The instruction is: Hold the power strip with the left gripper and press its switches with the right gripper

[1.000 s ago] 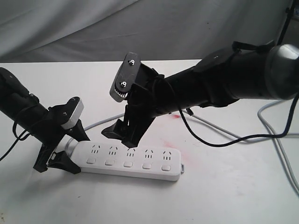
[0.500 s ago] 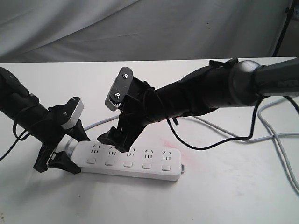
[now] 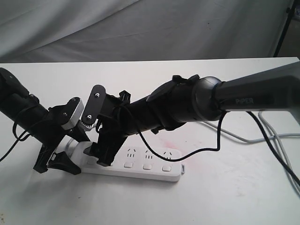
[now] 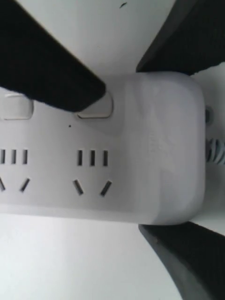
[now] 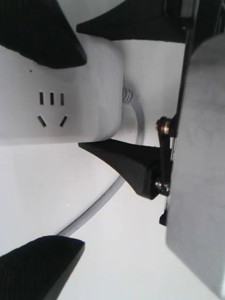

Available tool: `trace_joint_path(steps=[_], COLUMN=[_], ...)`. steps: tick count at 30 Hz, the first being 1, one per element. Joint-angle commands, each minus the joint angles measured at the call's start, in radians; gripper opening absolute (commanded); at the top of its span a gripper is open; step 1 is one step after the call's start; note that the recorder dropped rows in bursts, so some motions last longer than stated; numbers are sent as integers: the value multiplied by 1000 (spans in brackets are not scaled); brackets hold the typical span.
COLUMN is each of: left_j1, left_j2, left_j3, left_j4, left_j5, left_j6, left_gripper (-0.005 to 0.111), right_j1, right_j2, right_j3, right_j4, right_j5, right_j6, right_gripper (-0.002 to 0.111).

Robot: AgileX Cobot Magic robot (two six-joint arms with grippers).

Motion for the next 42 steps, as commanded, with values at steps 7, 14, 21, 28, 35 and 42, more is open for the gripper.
trace_joint_path(steps=[7,14,21,28,35,42], left_j1=[-6,-6,-6,-6,-6,-6], left_j2=[-2,-2,-2,-2,-2,-2], left_j3=[5,5,5,5,5,5], left_j4=[-6,-6,-6,-6,-6,-6], left_j5=[-3,-3,-3,-3,-3,-3], left_j6=[2,2,2,2,2,2], left_gripper=[0,0,0,0,0,0], right_j1=[3,3,3,3,3,3], right_j2=[19,33,33,48,73,73], right_j3=[-6,-6,-6,-6,-6,-6], right_j4=[-5,-5,-5,-14,-62,-119], right_j5=[6,0,-4,-4,-33,-44], right_j6=[0,0,-5,-21,-26,-12], right_gripper=[88,88,88,88,88,88])
